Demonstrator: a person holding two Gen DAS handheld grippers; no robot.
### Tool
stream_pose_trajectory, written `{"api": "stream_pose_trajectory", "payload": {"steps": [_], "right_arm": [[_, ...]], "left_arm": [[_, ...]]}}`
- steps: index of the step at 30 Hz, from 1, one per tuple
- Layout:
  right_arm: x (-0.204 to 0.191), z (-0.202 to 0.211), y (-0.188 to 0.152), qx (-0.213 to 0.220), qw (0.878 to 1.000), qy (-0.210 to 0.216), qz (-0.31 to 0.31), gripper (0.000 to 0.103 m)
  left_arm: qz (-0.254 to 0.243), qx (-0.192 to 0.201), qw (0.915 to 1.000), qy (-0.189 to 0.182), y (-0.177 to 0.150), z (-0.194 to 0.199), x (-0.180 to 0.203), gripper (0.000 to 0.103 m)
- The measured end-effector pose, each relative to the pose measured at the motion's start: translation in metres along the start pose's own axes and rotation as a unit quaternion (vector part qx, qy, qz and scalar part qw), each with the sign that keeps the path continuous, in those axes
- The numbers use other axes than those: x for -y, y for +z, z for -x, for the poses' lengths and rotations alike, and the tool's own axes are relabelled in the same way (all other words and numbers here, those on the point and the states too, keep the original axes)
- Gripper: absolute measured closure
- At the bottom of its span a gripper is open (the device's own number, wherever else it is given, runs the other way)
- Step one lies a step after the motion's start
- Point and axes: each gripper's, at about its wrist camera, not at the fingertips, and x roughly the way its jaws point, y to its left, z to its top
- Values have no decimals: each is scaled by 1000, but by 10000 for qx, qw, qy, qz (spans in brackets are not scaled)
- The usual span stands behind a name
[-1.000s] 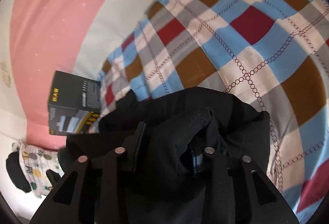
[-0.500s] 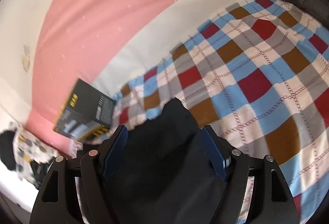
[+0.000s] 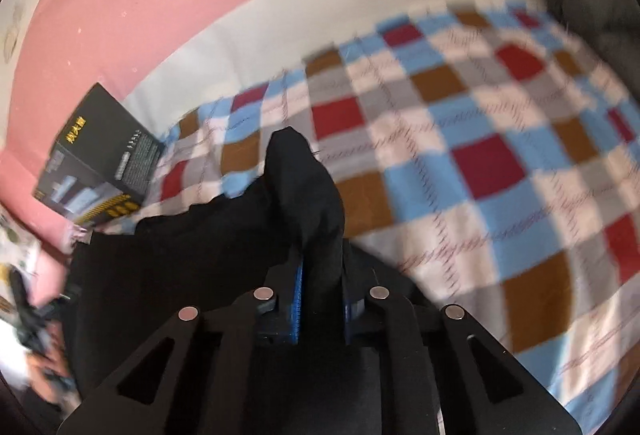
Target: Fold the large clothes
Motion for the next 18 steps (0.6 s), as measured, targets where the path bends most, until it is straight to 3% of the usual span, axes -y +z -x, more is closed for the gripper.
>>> {"api": "stream_pose_trajectory", "payload": {"steps": [2,4,6,11,14,18], "right_arm": [[12,-7,2,-3,9998,-70,-192,90],[15,-24,-1,-98,9994,-263,-180,90],[14,-43,-7,-218,9986,-489,-48,89],[14,-66,-12,-360,9966,-743,81,84],[13,-60,-11,-379,9960,-805,119,80],[8,-23,-14,-93,9968,-771,210,68]], "left_arm": [[170,77,9998,-76,6,-6,-6,83],[50,-31,9998,170,5,-28,-4,83],[57,-102,9992,384,2,-50,-6,79],[247,-141,9986,454,0,-65,-15,66],[200,-189,9977,622,3,-60,-12,56],[160,-144,9969,753,8,-34,-8,54]]}}
